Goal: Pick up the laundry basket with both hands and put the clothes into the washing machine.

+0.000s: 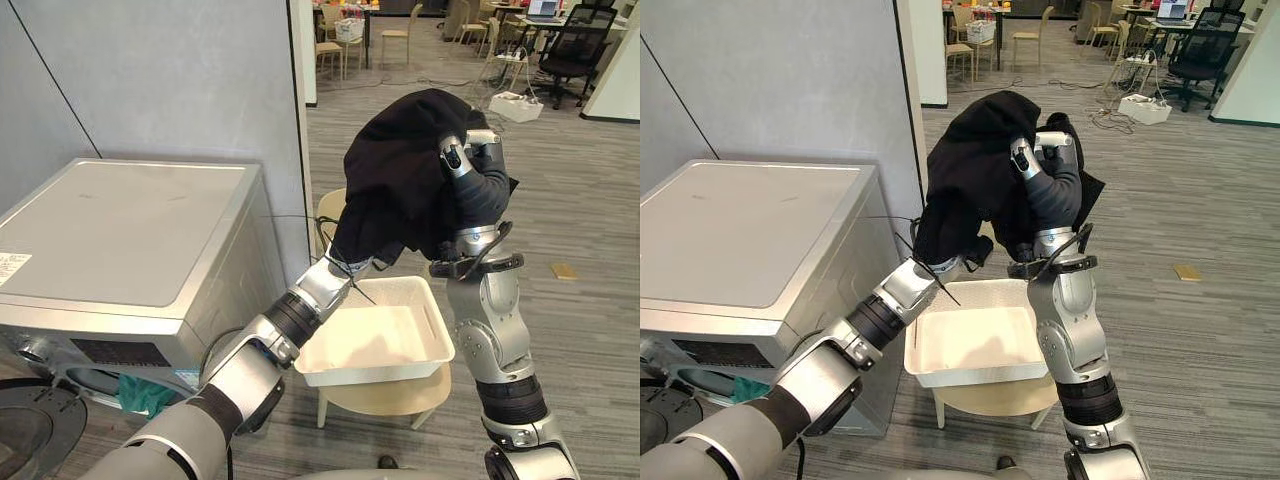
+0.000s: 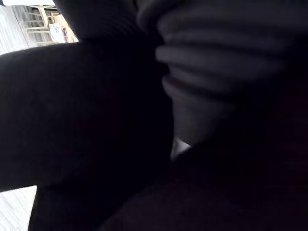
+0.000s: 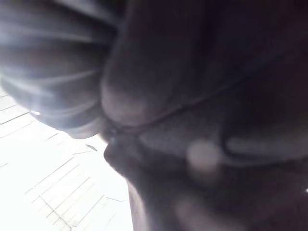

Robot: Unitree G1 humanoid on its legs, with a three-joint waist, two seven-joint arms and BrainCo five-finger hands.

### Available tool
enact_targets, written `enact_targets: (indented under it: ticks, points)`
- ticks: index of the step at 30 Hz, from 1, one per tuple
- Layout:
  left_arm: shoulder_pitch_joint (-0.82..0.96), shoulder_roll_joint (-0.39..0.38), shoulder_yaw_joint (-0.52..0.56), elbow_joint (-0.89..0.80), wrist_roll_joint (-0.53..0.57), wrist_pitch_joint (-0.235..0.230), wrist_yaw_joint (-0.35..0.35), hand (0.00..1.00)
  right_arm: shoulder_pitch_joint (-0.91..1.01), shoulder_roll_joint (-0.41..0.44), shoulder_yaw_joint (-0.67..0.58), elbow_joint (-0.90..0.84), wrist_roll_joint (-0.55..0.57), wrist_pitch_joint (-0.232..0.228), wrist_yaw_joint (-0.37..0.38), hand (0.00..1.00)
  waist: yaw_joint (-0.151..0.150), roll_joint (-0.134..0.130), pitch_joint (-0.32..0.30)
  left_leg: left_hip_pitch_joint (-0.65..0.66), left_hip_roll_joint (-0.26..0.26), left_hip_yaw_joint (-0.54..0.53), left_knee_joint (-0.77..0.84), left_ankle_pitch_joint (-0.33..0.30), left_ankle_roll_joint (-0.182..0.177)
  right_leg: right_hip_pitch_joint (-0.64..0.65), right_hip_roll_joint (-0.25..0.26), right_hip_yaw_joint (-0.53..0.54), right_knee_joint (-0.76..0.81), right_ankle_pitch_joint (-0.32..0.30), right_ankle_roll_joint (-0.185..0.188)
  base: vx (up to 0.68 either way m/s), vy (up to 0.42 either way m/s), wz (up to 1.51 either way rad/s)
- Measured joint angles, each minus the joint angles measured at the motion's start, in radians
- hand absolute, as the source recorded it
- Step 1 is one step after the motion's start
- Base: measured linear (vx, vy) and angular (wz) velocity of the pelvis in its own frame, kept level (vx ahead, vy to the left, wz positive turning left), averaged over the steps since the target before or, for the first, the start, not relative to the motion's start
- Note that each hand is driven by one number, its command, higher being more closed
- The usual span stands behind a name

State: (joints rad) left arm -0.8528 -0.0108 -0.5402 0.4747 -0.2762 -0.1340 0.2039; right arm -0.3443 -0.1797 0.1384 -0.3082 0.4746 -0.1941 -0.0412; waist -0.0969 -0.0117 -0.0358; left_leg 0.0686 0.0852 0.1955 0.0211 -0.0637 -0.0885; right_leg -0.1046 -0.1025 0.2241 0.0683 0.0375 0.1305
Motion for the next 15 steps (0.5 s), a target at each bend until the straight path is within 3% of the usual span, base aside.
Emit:
enact_targets:
  ticks: [10, 11, 15]
  points:
    - [-0.005, -0.009, 0.008, -0.008, 0.000, 0.008, 0.003, 1.00, 0.063, 0.007, 0.006, -0.030, 0.008, -0.017, 0.003, 1.00, 0.001, 0.000, 0.000, 0.004, 0.000, 0.003, -0.005, 0.000, 0.000, -0.001, 0.002, 0.002, 0.002, 0.000, 0.000, 0.00, -0.001, -0.01]
    - [-0.004, -0.008, 0.013, -0.008, 0.001, 0.010, 0.007, 1.00, 0.074, 0.009, 0.006, -0.032, 0.008, -0.017, 0.003, 0.00, 0.001, 0.000, 0.000, 0.005, 0.000, 0.003, -0.005, 0.000, 0.000, 0.000, 0.002, 0.002, 0.002, 0.000, 0.000, 0.00, 0.000, 0.00]
    - [-0.004, -0.003, 0.052, -0.028, 0.003, 0.012, 0.019, 1.00, 0.106, 0.010, -0.009, -0.032, 0.008, -0.018, 0.003, 0.00, 0.001, 0.001, 0.000, 0.009, 0.000, 0.003, -0.005, 0.000, 0.000, 0.003, 0.002, 0.002, 0.003, 0.000, 0.000, 0.00, 0.000, 0.00]
